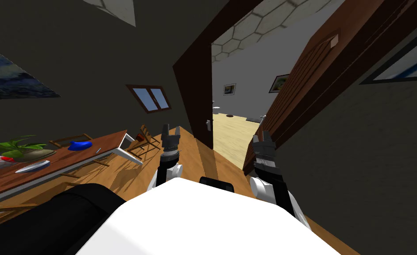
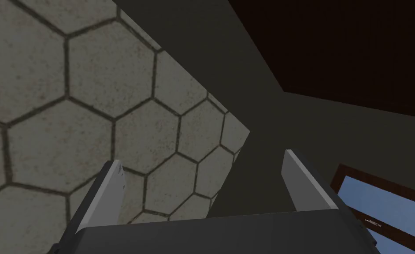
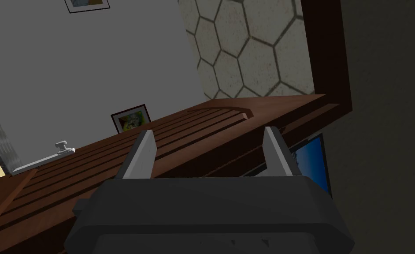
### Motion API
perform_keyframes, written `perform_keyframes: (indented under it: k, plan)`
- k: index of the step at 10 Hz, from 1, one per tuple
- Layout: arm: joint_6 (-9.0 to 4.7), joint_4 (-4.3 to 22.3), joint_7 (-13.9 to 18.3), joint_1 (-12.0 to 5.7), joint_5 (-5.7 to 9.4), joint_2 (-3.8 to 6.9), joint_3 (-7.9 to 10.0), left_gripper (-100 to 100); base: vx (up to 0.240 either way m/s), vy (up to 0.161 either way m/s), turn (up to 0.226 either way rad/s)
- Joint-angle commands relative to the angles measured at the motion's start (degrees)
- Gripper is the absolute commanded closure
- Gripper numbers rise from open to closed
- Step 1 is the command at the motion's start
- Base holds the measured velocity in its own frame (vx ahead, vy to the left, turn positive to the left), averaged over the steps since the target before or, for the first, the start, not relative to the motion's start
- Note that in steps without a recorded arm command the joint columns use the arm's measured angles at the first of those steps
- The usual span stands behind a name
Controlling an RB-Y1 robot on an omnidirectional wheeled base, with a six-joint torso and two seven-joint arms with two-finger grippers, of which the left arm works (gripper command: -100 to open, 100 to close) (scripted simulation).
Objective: Push the door open
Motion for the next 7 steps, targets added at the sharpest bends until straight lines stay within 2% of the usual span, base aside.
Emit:
perform_keyframes:
  k: [1, 4, 7]
  plan:
    - [0.82, 2.14, 0.22, -1.0, -0.01, 0.68, -0.64, -100, 0.06, 0.052, -0.078]
    - [2.92, 7.62, 0.8, -3.57, -0.04, 2.07, -2.29, -100, 0.141, 0.131, -0.12]
    - [4.33, 11.3, 1.18, -5.29, -0.06, 2.82, -3.4, -100, 0.124, 0.109, -0.079]
